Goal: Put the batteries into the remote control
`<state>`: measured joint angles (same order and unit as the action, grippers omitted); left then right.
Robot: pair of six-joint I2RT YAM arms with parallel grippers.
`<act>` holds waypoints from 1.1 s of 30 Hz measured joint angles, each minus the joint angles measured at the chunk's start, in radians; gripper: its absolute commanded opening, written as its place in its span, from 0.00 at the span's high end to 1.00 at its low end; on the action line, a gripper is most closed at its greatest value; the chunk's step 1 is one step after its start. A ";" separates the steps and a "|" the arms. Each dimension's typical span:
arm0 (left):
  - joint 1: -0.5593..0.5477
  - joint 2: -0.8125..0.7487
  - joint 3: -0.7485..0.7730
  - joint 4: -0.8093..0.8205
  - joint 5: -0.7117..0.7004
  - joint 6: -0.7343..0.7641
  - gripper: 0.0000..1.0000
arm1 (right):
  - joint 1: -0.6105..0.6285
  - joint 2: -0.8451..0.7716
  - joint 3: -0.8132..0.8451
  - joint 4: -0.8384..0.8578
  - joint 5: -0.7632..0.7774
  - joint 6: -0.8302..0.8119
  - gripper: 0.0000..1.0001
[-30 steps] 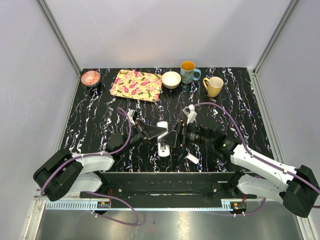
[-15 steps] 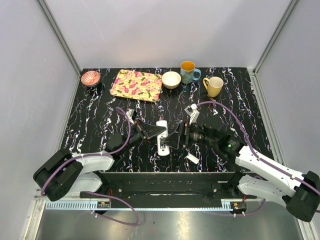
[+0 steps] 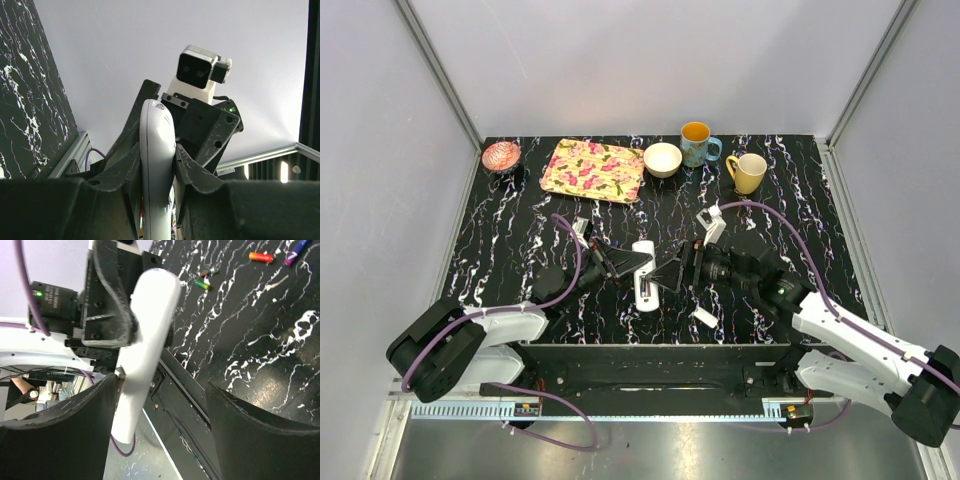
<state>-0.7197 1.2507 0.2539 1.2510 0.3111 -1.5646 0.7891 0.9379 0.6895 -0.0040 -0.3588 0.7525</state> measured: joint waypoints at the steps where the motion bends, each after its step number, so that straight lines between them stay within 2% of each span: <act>1: 0.000 0.000 0.000 0.000 0.000 0.000 1.00 | 0.000 0.007 0.000 -0.006 0.002 0.000 0.21; 26: 0.005 -0.001 0.000 -0.007 0.003 0.003 1.00 | -0.002 0.060 0.031 -0.071 0.011 0.000 0.21; 33: 0.005 0.003 -0.001 -0.008 -0.002 0.002 1.00 | -0.002 0.058 0.042 -0.100 0.029 0.000 0.18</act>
<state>-0.7151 1.2541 0.2531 1.2434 0.3096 -1.5627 0.7868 0.9955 0.7311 -0.1040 -0.3298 0.7521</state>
